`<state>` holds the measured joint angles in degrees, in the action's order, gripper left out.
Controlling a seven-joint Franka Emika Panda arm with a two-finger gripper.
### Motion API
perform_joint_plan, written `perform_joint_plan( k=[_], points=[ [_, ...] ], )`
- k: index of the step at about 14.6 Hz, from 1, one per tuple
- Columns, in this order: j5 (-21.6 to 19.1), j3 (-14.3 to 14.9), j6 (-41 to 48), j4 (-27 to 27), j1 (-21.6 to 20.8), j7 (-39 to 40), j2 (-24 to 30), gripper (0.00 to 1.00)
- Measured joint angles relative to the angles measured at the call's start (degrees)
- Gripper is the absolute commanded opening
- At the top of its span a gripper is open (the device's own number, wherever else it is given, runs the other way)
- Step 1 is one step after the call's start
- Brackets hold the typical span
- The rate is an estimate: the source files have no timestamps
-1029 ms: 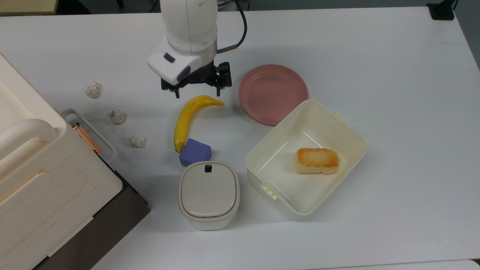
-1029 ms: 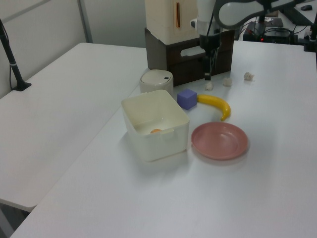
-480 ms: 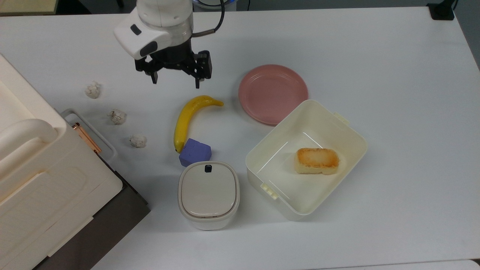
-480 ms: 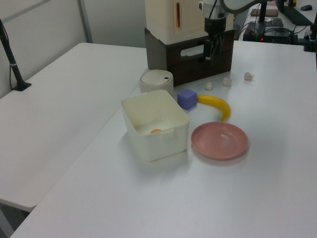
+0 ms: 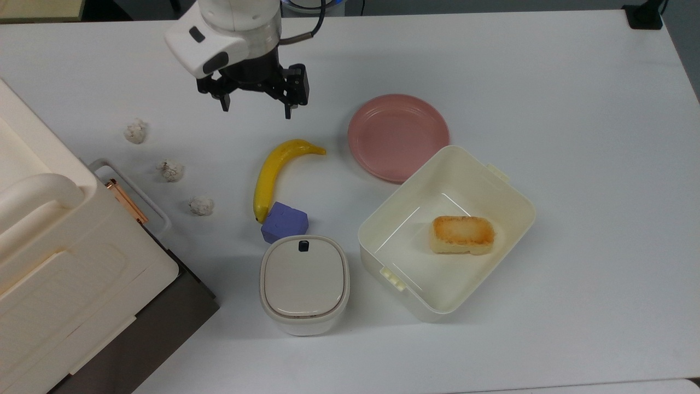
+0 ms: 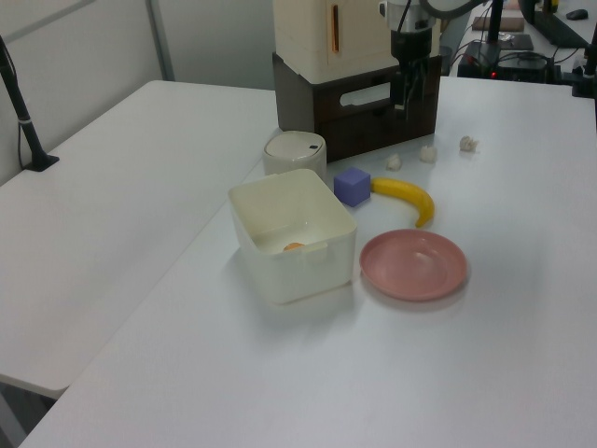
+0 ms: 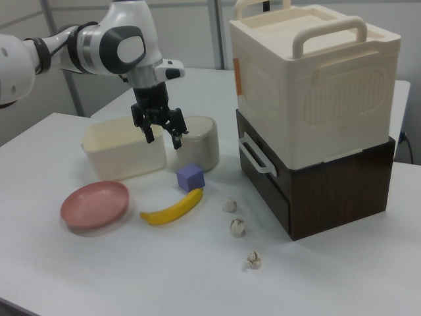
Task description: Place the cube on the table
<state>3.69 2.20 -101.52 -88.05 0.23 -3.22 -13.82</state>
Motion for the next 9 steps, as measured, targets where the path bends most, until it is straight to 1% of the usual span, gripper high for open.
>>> perform_joint_plan(
  k=[9],
  points=[
    [0.0,0.01,6.07,-0.04,0.48,0.65,4.3,1.0]
  ],
)
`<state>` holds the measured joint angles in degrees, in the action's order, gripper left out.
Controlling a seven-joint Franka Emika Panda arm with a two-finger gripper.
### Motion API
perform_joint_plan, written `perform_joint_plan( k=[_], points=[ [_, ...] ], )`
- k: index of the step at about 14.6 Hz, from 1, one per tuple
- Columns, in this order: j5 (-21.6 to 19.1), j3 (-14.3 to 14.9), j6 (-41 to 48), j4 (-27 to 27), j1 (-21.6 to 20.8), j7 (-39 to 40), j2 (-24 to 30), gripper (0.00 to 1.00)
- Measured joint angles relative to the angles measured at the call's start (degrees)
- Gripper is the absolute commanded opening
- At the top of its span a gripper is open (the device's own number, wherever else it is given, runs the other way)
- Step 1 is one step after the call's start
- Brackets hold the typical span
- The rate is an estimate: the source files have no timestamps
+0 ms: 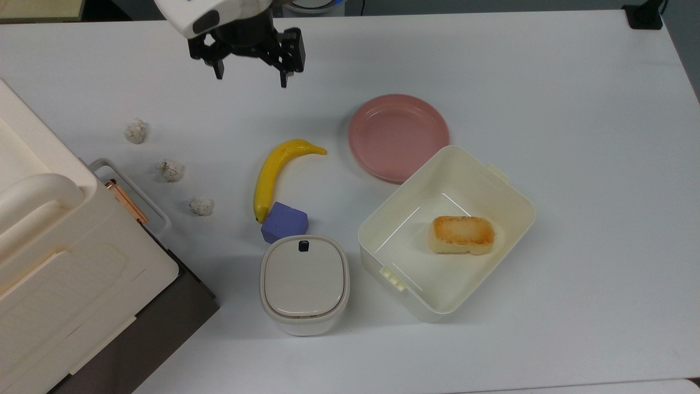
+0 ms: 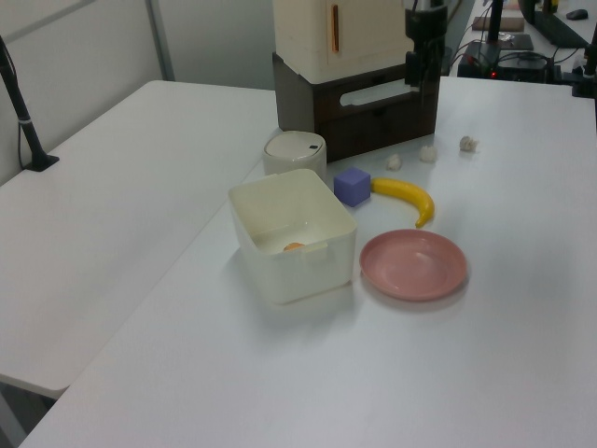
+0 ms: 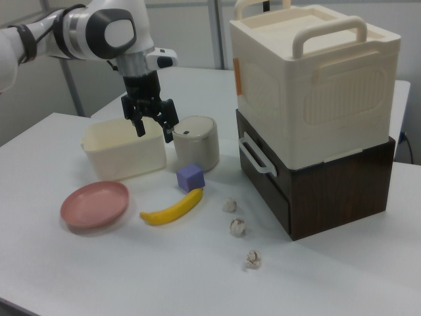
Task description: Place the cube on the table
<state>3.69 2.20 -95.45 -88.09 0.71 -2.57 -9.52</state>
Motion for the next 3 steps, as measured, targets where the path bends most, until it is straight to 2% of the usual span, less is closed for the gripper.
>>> perform_joint_plan(
  k=[3],
  points=[
    [0.0,0.0,0.47,-0.53,0.05,0.22,1.18,1.0]
  ],
)
